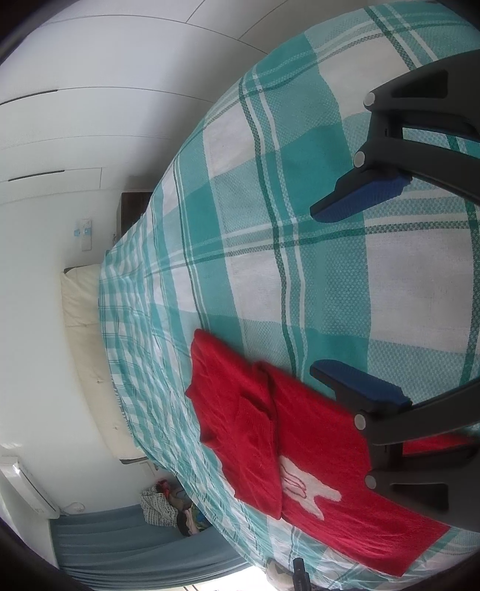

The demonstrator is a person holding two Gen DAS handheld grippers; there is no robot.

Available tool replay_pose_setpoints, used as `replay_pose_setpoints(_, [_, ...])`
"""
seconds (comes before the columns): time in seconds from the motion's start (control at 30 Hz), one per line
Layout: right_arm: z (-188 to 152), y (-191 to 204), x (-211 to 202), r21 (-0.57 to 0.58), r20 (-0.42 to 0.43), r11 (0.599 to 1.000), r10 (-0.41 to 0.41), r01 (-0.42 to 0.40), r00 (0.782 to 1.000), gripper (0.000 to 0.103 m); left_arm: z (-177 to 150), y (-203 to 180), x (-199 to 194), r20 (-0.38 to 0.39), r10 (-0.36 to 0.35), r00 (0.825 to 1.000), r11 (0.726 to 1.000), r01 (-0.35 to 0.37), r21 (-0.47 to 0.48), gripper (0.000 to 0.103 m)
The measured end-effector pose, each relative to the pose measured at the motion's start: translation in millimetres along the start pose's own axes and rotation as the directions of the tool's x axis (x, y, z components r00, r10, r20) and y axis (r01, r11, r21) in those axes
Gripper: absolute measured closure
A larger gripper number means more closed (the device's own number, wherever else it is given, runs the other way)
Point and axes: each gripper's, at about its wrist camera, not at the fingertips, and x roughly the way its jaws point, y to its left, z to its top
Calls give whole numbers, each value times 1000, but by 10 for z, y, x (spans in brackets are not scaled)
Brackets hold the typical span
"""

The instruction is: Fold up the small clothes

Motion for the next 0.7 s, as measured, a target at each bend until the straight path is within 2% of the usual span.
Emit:
replay_pose_setpoints(0.1, [-31,-44,68,1,-18,1000,-28,28,999,27,-121,133,188,1,-24,1000,998,24,-60,7])
replay_pose_setpoints(0.2, [-44,-88,117,14,-34,999,-36,37,999,27,-104,162,239,-12,-30,999,996,29,-88,6])
replay_pose_setpoints(0.3, [-35,-120,170,32,-47,999,-24,26,999,27,-112,162,299,-33,-43,999,995,40,-91,3])
replay_pose_setpoints(0.53, [-41,-76,244,25,-72,1000,-10,11,997,27,-144,87,344,-40,-3,999,998,1,-55,1])
replay_pose_setpoints(0.7, [-56,-61,290,22,-95,1000,-11,13,995,27,-147,89,349,-40,-2,999,999,0,-54,1])
